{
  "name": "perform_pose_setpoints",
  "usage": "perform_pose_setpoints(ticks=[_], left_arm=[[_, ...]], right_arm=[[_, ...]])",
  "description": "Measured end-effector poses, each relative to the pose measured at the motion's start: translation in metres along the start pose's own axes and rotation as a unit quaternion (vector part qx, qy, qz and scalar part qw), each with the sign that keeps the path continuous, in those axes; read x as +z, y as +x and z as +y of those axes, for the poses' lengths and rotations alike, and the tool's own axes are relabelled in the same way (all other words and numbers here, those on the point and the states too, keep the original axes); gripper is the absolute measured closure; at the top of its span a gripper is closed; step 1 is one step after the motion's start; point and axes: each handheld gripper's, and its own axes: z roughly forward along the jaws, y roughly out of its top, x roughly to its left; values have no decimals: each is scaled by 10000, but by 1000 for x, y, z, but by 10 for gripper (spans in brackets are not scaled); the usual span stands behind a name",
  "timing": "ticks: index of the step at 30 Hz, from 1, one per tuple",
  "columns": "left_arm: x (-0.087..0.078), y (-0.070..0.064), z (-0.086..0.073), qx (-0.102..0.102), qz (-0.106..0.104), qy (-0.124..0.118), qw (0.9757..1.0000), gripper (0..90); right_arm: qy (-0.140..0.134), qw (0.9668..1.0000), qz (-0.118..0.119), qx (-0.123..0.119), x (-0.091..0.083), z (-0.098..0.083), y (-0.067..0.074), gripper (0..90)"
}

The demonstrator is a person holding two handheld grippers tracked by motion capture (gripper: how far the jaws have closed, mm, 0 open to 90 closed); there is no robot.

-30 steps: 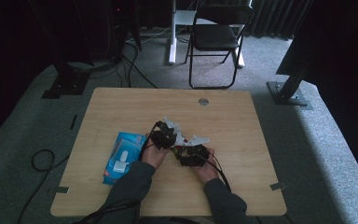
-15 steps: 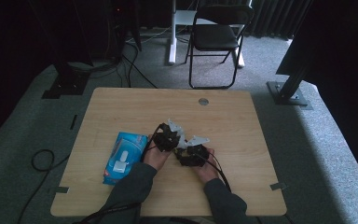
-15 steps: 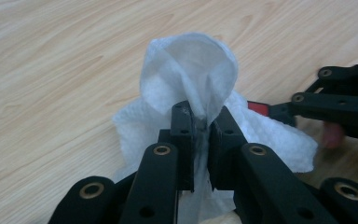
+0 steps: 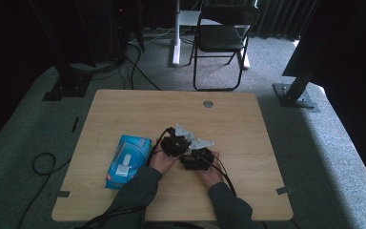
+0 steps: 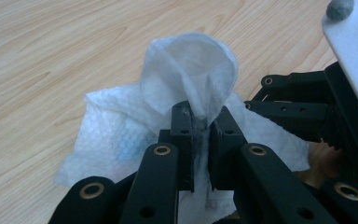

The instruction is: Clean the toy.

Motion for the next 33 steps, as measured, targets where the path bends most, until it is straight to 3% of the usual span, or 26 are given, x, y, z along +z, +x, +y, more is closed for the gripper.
perform_pose_setpoints(ticks=[4,6,12,22,28,30,33], left_arm=[[2,2,2,15,39,-1,10000,825],[3,2,4,72,159,28,9998,825],[3,12,6,-64,448,93,9989,824],[-3,21,3,-270,1044,244,9939,824],[-6,28,0,-501,1184,388,9909,823],[-6,30,-2,-611,1115,454,9908,823],[-7,29,-3,-611,1096,491,9909,823]], right_arm=[[0,10000,6,-1,0,0,0,343],[-4,10000,5,10,0,0,0,342],[-8,10000,3,18,0,0,0,343],[3,10000,51,-34,0,0,1,342],[11,10000,77,-11,0,0,0,341],[13,10000,94,1,0,0,0,340],[23,9999,139,35,0,0,-1,336]])
